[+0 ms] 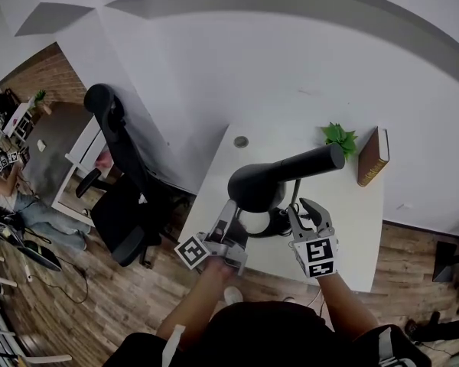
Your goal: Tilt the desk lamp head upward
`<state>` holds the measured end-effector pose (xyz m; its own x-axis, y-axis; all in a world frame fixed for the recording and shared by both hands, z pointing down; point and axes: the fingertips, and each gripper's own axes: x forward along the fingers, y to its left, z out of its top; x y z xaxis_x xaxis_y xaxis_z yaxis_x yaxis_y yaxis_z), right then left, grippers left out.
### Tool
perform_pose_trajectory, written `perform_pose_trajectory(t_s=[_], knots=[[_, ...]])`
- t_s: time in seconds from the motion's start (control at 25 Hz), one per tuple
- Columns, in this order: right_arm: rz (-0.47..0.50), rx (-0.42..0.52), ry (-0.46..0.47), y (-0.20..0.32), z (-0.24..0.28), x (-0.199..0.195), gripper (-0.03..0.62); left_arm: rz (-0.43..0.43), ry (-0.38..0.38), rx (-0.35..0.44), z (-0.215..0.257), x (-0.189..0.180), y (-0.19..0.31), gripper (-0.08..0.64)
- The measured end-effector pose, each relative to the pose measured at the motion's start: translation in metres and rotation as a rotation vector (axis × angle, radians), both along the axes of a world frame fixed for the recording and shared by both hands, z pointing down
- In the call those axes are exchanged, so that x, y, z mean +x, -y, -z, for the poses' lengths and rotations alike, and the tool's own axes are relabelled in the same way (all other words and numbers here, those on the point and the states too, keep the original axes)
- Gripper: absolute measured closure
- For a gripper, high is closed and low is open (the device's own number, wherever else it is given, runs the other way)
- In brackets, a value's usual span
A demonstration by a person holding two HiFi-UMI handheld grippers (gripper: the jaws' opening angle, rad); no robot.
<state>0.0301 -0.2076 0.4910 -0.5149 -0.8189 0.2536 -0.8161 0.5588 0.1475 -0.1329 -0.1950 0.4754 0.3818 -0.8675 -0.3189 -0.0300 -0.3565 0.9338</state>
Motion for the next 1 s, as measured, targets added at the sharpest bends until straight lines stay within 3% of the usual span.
perform_pose_trajectory(t_s=[0.4, 0.52, 0.68, 1.0], knots=[[-0.01, -0.013, 0.027, 0.011, -0.003, -0.007, 0.501, -0.028, -0.025, -0.013, 0.0, 0.004, 0.011, 0.393], [-0.016, -0.001, 0.02, 0.012, -0.003, -0.007, 0.544, -0.052, -0.114, -0.005, 0.003, 0.004, 0.012, 0.462], [-0.022, 0.004, 0.038, 0.012, -0.002, -0.006, 0.554, -0.056, -0.225, -0.003, 0.001, 0.004, 0.012, 0.489], [0.0, 0.015, 0.005, 0.013, -0.003, -0.007, 0.554, -0.073, -0.227, -0.004, 0.002, 0.004, 0.013, 0.491]])
